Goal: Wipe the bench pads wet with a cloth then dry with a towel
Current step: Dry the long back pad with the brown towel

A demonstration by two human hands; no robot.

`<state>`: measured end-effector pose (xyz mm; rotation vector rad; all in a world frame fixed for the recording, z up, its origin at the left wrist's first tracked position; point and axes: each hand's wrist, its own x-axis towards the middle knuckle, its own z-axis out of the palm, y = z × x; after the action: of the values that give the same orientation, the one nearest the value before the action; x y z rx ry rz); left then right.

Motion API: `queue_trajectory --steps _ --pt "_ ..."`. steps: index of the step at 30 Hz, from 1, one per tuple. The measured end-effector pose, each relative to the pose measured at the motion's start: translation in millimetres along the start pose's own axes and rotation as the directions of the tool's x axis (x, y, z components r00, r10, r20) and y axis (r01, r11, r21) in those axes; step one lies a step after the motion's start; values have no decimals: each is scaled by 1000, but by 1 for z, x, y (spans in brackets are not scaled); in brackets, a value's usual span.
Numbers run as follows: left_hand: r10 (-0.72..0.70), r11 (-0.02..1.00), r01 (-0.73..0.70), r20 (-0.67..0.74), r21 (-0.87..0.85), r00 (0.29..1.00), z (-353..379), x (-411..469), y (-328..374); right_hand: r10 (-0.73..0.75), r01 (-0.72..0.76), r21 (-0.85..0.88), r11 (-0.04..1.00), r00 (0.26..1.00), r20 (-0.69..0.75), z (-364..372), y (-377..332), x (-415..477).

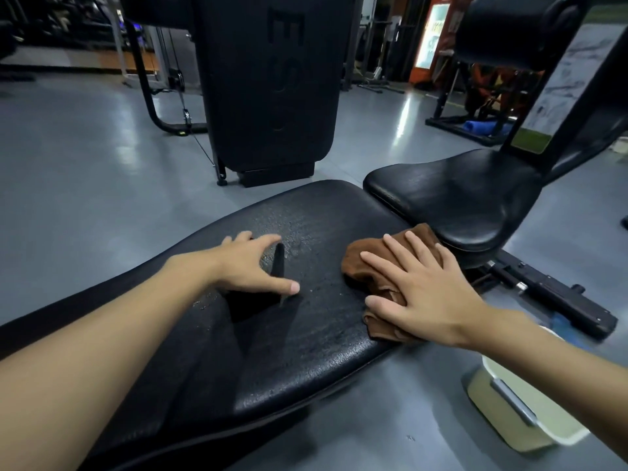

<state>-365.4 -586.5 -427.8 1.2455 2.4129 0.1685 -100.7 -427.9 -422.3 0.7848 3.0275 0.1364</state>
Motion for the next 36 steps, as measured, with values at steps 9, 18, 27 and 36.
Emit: queue_trajectory --steps 9,18,27,36 --pt "3 1000 -2 59 -13 998 16 4 -12 2 -2 21 1000 1000 15 -1 -8 127" --pt "7 1000 -6 53 -15 999 19 8 -15 24 -24 23 999 999 27 -9 -30 249" --pt "11 1000 -10 35 -30 999 15 11 -15 -51 49 45 998 998 26 -2 -28 204" --pt "13 999 -12 11 -32 1000 14 5 -11 -127 128 -31 991 991 36 -1 -32 37"
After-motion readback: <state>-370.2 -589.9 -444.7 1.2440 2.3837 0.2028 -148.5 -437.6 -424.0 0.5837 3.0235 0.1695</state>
